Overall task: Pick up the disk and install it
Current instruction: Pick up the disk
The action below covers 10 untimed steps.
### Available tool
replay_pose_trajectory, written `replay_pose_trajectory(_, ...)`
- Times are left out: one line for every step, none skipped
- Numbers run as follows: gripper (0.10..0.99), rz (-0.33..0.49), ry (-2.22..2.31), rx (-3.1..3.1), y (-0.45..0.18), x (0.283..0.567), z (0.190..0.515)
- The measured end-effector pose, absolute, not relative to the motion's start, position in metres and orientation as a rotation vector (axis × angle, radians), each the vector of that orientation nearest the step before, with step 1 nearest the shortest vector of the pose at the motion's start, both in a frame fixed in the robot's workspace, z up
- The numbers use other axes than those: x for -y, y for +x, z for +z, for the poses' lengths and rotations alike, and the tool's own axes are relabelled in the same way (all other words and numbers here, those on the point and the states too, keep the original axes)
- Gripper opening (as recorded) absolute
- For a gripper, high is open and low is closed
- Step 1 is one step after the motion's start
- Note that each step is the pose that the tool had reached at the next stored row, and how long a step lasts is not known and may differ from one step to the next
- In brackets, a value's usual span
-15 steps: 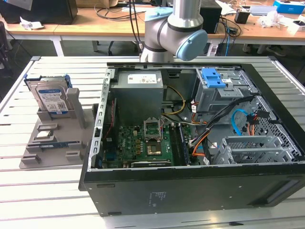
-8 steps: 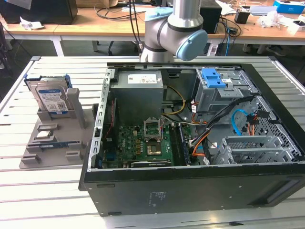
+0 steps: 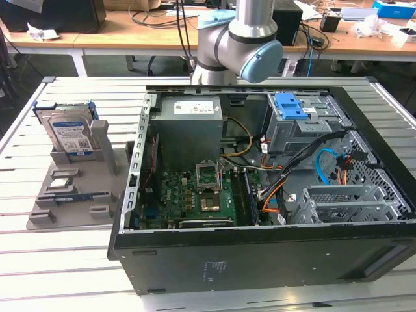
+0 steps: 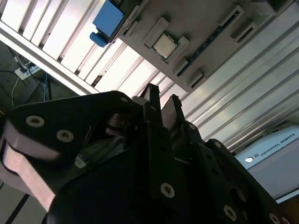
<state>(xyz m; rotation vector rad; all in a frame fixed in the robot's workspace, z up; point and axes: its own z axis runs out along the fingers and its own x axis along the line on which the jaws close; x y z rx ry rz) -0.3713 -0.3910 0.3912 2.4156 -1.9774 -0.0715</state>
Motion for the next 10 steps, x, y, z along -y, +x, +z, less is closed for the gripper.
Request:
replay_pose_trajectory(0.294,-0.071,2.416,1.977,-0.3713,0.391,0.3912)
replay_pose_trajectory(0.353,-0.071,2.416,1.977,-0.3713,0.391,0.3912)
replay_pose_trajectory(0.475,-0.072,2.416,1.977,-0.3713,0.391,0.3912)
replay_pose_trajectory(0.6,-0.072,2.416,1.977,-0.3713,0.391,0.3912)
replay_pose_trajectory(0.6,-0.072,2.416,1.977,-0.3713,0.391,0.3912)
replay_pose_trajectory(0.6,-0.072,2.416,1.977,-0.3713,0.391,0.3912)
replay_pose_trajectory(0.6,-0.071,2.416,1.977,-0.3713,0.391,0.3912)
replay_pose_trajectory(0.6,-0.072,2.415,1.979,-0.3713,0.391,0.3912)
replay_pose_trajectory(0.6,-0.072,2.412,1.982,-0.3713,0.391,0.3912)
replay_pose_trajectory(0.6,-0.072,2.403,1.993,-0.3713,0.3909,0.3912)
